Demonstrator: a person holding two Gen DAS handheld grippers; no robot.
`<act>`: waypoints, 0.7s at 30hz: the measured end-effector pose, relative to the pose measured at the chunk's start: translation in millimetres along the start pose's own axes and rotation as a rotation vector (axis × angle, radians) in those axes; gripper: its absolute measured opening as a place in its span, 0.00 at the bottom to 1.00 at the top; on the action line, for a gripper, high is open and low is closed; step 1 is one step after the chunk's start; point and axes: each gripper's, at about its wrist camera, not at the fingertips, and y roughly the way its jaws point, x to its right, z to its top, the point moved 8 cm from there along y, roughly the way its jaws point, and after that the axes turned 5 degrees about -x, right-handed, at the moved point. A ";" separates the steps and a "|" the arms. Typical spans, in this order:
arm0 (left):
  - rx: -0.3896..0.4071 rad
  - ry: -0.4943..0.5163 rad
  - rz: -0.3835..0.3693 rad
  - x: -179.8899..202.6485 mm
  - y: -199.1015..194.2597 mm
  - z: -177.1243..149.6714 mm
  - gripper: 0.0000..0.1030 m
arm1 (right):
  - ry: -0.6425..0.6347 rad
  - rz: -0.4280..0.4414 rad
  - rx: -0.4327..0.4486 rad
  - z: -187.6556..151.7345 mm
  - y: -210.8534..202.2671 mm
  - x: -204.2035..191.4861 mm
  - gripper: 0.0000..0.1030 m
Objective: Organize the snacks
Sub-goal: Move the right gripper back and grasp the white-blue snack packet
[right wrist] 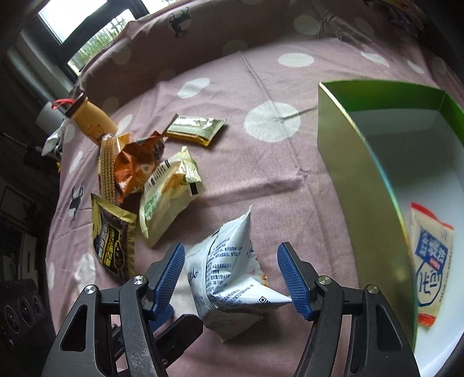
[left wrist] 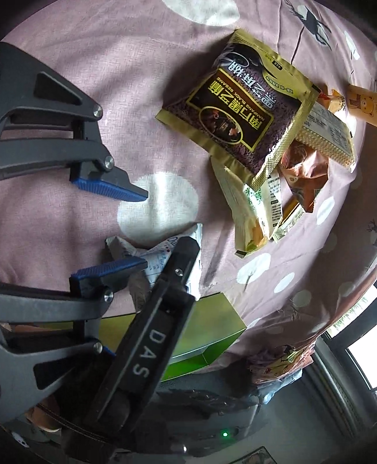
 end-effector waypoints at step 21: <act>-0.007 0.039 0.047 -24.2 -24.0 13.4 0.28 | -0.009 0.265 -0.111 -16.1 10.5 -41.5 0.55</act>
